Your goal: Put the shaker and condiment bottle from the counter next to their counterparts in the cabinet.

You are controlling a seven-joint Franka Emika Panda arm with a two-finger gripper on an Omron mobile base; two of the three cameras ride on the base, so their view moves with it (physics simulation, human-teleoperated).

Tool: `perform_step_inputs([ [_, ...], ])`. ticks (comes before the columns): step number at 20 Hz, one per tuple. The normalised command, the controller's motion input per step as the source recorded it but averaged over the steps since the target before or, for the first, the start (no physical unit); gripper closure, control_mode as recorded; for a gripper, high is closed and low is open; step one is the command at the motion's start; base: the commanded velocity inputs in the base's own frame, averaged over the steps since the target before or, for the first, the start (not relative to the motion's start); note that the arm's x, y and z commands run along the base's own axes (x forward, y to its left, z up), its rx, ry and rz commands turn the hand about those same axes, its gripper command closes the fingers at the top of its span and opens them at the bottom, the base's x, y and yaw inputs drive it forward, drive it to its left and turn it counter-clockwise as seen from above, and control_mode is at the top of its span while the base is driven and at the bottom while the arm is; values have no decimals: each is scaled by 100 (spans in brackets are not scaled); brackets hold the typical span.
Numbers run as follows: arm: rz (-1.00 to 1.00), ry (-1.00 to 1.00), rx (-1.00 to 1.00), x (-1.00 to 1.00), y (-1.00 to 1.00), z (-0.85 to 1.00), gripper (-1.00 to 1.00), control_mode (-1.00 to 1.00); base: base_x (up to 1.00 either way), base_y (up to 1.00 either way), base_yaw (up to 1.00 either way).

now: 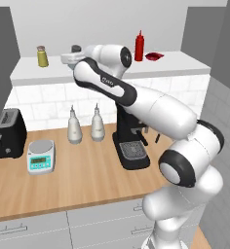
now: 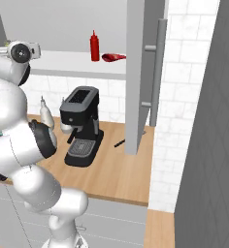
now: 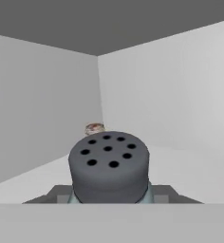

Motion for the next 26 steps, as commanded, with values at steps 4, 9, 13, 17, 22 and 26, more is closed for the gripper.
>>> perform_step_inputs([
  [4, 0, 7, 0, 43, 16, 0, 100, -100, 0, 0, 0],
  [9, 0, 0, 0, 42, 15, 0, 100, -100, 0, 0, 0],
  [13, 0, 0, 0, 34, 17, 0, 100, -100, 0, 0, 0],
  [17, 0, 0, 0, 31, 22, -2, 100, -100, 0, 0, 0],
  [22, 0, 0, 0, 31, 24, -1, 100, -100, 0, 0, 0],
  [26, 0, 0, 0, 25, 20, -2, 100, -100, 0, 0, 0],
])
